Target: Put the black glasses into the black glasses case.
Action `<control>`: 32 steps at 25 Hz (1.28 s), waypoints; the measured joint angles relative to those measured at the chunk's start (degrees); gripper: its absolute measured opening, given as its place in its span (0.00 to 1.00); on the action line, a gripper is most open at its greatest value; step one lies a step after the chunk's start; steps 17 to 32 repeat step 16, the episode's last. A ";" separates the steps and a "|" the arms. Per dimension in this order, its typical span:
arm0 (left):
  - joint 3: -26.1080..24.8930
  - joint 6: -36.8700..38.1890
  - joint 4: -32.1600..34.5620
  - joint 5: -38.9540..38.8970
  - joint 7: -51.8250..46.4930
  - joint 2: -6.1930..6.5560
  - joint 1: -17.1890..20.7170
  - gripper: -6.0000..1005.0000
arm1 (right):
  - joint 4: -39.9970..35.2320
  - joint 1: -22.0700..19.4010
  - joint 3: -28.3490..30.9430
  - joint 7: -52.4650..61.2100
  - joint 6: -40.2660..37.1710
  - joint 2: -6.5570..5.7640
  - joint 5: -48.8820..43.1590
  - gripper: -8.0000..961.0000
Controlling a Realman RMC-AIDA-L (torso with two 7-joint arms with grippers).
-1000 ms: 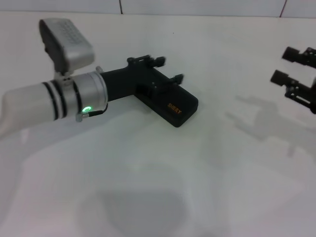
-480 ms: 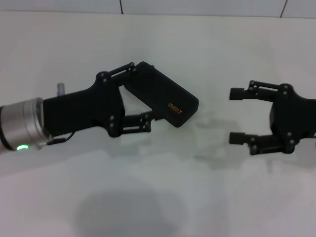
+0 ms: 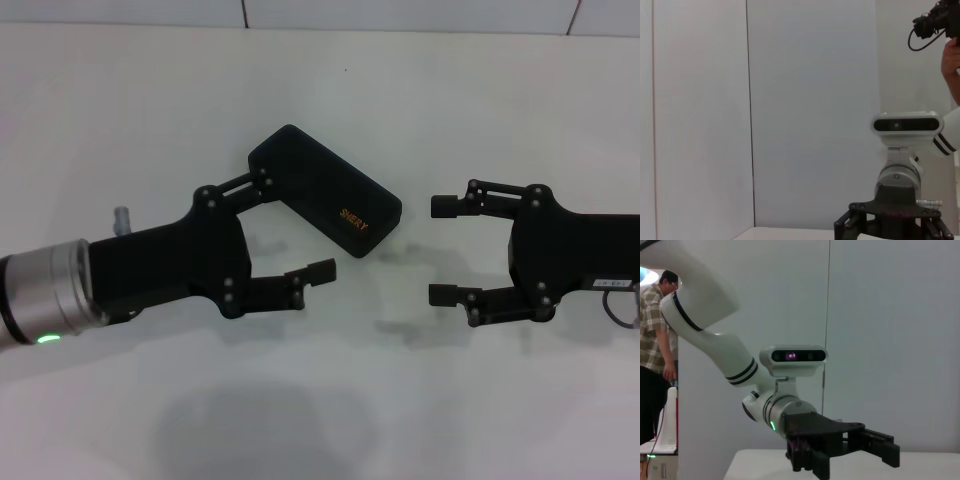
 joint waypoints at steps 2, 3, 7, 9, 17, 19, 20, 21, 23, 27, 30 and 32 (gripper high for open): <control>0.00 -0.19 -0.40 0.03 0.46 -0.59 0.02 0.88 | 0.00 0.01 -0.17 -0.19 0.45 0.09 -0.04 0.87; 0.00 -0.25 -0.67 0.03 0.60 -0.82 0.02 0.88 | 0.00 0.01 -0.18 -0.35 0.56 0.11 -0.05 0.87; -0.01 -1.00 -1.01 -0.04 0.76 -1.18 -0.03 0.88 | 0.35 -0.04 -0.11 -1.20 0.78 0.16 -0.08 0.87; 0.00 -1.16 -0.92 -0.25 0.76 -1.27 -0.04 0.88 | 0.41 -0.04 -0.12 -1.54 0.82 0.15 -0.10 0.87; 0.00 -0.88 -0.38 -0.37 0.23 -1.30 -0.47 0.88 | 0.74 -0.56 -0.09 -4.12 1.46 0.37 0.17 0.87; 0.00 -0.88 -0.38 -0.37 0.23 -1.30 -0.47 0.88 | 0.74 -0.56 -0.09 -4.12 1.46 0.37 0.17 0.87; 0.00 -0.88 -0.38 -0.37 0.23 -1.30 -0.47 0.88 | 0.74 -0.56 -0.09 -4.12 1.46 0.37 0.17 0.87; 0.00 -0.88 -0.38 -0.37 0.23 -1.30 -0.47 0.88 | 0.74 -0.56 -0.09 -4.12 1.46 0.37 0.17 0.87; 0.00 -0.88 -0.38 -0.37 0.23 -1.30 -0.47 0.88 | 0.74 -0.56 -0.09 -4.12 1.46 0.37 0.17 0.87; 0.00 -0.88 -0.38 -0.37 0.23 -1.30 -0.47 0.88 | 0.74 -0.56 -0.09 -4.12 1.46 0.37 0.17 0.87; 0.00 -0.88 -0.38 -0.37 0.23 -1.30 -0.47 0.88 | 0.74 -0.56 -0.09 -4.12 1.46 0.37 0.17 0.87; 0.00 -0.88 -0.38 -0.37 0.23 -1.30 -0.47 0.88 | 0.74 -0.56 -0.09 -4.12 1.46 0.37 0.17 0.87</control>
